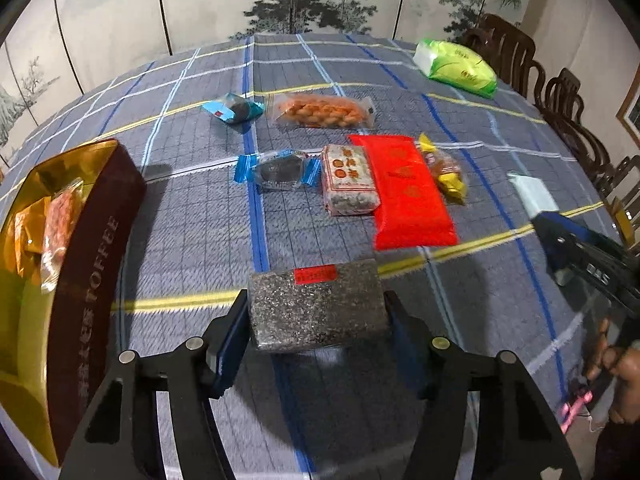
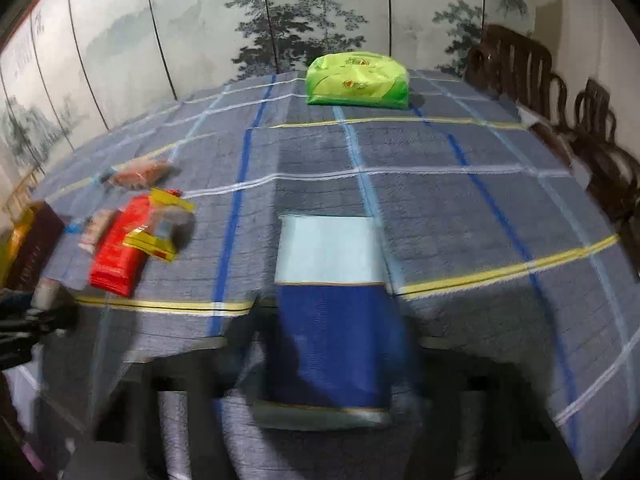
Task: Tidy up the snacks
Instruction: 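Grasp the grey speckled block with the left gripper, then carry the grey block into the tin and open the left gripper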
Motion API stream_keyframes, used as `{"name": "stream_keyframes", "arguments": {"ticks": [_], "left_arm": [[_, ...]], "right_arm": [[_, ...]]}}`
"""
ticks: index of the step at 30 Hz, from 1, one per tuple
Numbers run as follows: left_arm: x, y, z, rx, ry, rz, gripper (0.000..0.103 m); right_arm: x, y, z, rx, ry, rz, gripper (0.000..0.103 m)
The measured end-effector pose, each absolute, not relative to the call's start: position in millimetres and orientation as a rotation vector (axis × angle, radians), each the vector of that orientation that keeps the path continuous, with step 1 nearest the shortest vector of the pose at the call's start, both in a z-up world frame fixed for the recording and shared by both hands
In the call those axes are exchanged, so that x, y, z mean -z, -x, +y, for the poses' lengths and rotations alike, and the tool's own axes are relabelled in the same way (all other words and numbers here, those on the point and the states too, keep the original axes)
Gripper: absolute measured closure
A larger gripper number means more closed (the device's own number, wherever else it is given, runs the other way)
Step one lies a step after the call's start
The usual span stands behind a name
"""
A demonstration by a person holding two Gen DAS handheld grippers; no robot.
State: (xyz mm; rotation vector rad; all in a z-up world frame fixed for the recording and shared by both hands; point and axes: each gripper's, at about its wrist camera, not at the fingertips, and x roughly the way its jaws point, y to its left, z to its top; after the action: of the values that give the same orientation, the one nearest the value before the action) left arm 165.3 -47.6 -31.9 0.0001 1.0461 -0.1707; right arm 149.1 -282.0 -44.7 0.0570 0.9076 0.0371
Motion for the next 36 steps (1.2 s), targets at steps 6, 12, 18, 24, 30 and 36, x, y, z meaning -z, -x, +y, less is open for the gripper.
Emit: {"name": "stream_keyframes", "arguments": {"ticks": [6,12,18,24,30,36], "left_arm": [[1,-138,-35,0.208,0.033,1.002,0.044],[-34,-116,-6,0.190,0.050,0.956,0.044],[-57,-107,50,0.101,0.049,0.928,0.044],[-52,-119,109,-0.027,-0.003,0.930,0.044],[-35,-133,148,-0.088,-0.035,0.944,0.044],[-14,-143,164,-0.083,-0.090,0.962,0.044]], "right_arm": [[41,-141,-288,-0.067,-0.135,0.878,0.053],[39,-138,-278,-0.065,-0.149,0.871,0.053],[45,-139,-285,-0.033,-0.168,0.871,0.053],[45,-137,-276,-0.017,-0.111,0.869,0.053],[45,-136,-272,-0.013,-0.097,0.870,0.053],[45,-136,-273,-0.013,-0.096,0.870,0.053]]}}
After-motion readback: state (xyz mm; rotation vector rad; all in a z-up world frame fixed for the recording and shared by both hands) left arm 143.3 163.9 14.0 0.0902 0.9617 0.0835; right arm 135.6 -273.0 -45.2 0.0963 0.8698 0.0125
